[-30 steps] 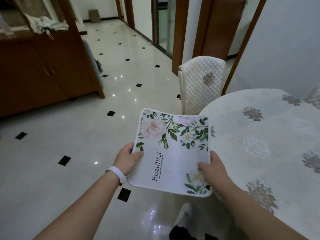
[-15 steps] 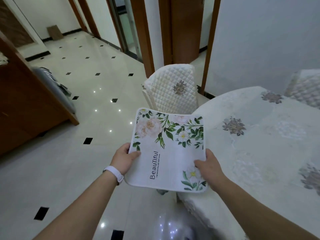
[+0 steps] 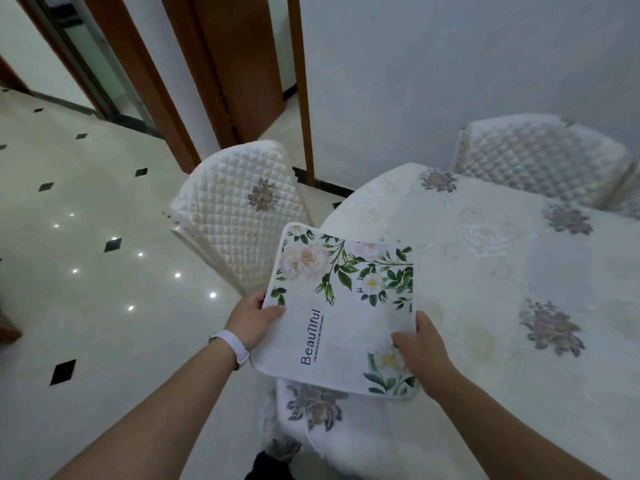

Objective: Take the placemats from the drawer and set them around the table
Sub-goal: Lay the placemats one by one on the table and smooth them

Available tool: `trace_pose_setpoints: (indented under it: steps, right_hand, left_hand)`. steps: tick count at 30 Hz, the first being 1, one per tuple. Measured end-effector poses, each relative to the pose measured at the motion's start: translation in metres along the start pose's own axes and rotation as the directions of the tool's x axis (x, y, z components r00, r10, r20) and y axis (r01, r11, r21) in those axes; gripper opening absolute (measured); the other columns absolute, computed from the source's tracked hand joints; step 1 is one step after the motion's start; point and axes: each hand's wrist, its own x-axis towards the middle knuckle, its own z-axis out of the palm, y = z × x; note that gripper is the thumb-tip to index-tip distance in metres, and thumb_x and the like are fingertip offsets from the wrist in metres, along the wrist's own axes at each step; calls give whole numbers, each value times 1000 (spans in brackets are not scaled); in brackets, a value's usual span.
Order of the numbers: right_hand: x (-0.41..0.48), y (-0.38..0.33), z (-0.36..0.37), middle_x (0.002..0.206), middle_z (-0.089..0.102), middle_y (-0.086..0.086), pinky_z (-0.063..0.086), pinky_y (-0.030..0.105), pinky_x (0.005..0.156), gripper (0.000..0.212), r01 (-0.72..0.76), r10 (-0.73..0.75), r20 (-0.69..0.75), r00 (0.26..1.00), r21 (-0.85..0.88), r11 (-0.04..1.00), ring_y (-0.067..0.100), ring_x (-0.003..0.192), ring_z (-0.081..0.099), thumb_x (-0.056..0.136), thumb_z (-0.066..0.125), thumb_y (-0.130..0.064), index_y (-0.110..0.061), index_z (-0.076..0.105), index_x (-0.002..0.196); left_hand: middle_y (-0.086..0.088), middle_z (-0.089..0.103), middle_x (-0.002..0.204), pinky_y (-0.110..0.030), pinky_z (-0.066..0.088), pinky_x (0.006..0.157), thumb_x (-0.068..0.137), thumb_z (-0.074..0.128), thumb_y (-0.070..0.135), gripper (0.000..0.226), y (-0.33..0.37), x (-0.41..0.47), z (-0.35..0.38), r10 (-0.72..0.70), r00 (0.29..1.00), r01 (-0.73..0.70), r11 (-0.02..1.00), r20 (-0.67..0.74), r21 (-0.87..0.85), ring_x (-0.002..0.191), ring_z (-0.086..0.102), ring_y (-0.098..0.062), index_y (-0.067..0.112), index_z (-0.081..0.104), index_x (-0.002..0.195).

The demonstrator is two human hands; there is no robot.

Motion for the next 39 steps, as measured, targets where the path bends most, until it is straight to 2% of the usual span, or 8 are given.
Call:
trace_pose_setpoints:
  steps: [3,11,18,25,28,30,35,39]
  right_hand:
    - [21,-12,9,89,65,3,45,26,54,23,-22,24,-102,994,16,1000,20,79,63,82,58,-4,-22,55,96]
    - [63,-48,58,84,64,3,44,25,48,18,-120,99,-320,942,-47,992,19,71,62,83,57,-5,-21,52,89]
    - [81,-56,59,80,61,4,43,27,51,12,-181,100,-481,871,-125,975,16,68,58,85,54,-6,-16,48,87]
    - [114,-50,33,83,60,-2,43,28,58,13,-212,103,-516,850,-157,965,9,73,56,84,55,-7,-16,51,92]
    - [129,-46,27,83,60,0,46,33,65,12,-211,90,-507,857,-186,960,12,73,56,84,55,-7,-12,51,94]
    - [138,-43,23,82,60,0,45,32,64,12,-221,99,-500,860,-190,956,11,72,56,83,55,-7,-13,51,94]
    - [153,-37,13,82,60,-7,41,27,57,18,-244,139,-506,851,-147,959,8,72,56,81,55,-8,-20,53,94]
    - [159,-30,11,84,62,-1,40,25,53,15,-275,170,-511,842,-137,952,9,69,56,83,57,-9,-17,51,94]
  left_hand:
    - [-8,75,95,-46,58,75,88,65,6,20,20,49,2,17,992,-17,1000,126,5,83,72,-31,16,70,104]
    - [1,74,87,-30,54,56,89,64,6,19,47,171,-10,14,939,-35,998,344,53,70,71,-20,17,67,104]
    - [-7,73,96,-48,57,78,87,66,7,19,60,231,22,-1,885,-52,993,465,103,84,69,-32,21,67,99]
    - [-1,72,89,-37,57,69,84,69,11,16,58,266,61,1,881,-79,986,472,146,77,69,-25,27,67,84]
    - [-5,74,91,-40,58,71,85,68,12,11,53,276,73,-23,879,-67,983,476,170,79,70,-26,22,70,90]
    - [-5,73,92,-43,58,75,84,67,13,11,50,282,81,-47,876,-58,978,481,203,82,69,-28,20,70,93]
    - [2,70,90,-37,55,76,86,63,17,10,40,287,94,-65,876,-114,935,478,336,85,66,-22,22,66,94]
    - [4,68,88,-29,50,69,85,64,17,12,38,292,94,-17,913,-153,911,407,382,84,64,-20,25,62,93]
